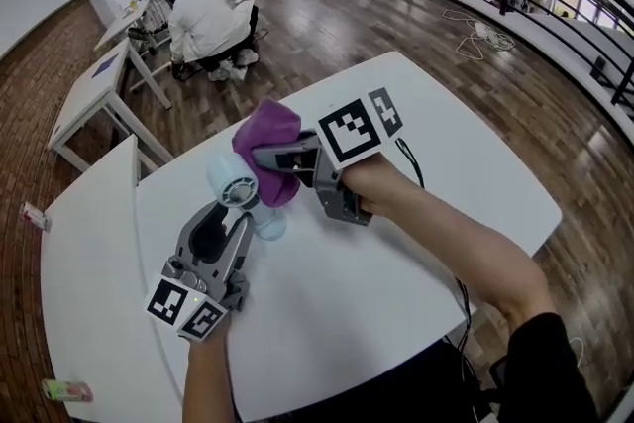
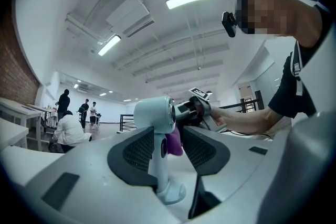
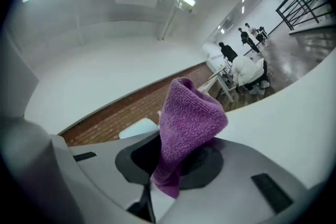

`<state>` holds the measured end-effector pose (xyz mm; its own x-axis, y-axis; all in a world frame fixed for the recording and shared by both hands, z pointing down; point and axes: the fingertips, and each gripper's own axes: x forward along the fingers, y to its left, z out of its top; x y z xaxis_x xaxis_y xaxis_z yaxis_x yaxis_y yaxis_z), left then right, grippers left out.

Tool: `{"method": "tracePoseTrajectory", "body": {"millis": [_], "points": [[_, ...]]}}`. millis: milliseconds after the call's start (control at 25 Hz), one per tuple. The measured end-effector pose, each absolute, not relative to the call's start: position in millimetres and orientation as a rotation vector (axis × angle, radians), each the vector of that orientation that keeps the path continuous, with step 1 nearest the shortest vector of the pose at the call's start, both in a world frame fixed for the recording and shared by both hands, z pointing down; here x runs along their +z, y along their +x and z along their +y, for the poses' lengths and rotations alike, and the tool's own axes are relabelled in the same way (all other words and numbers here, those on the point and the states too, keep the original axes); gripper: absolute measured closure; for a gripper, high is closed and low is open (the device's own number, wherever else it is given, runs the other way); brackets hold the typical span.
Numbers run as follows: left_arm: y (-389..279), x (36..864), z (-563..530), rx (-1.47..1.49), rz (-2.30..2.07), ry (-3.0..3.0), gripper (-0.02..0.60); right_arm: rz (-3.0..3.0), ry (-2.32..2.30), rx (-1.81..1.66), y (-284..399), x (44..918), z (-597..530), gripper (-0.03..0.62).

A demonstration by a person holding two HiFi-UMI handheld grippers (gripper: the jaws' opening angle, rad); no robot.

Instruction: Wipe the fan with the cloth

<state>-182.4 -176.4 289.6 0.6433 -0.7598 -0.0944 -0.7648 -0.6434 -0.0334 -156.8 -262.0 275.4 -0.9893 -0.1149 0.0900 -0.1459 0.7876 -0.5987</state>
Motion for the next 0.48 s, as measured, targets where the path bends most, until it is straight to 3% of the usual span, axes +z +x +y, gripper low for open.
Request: {"method": "tracePoseTrajectory", "body": {"millis": [240, 480], "points": [[-182, 289, -178, 0.106, 1.294, -2.783, 0.4, -2.62, 0.247, 0.76, -171, 359, -245, 0.525], [-184, 288, -179, 0.105, 1.346, -2.762, 0.4, -2.419, 0.213, 0.57, -160, 383, -224, 0.525]]}}
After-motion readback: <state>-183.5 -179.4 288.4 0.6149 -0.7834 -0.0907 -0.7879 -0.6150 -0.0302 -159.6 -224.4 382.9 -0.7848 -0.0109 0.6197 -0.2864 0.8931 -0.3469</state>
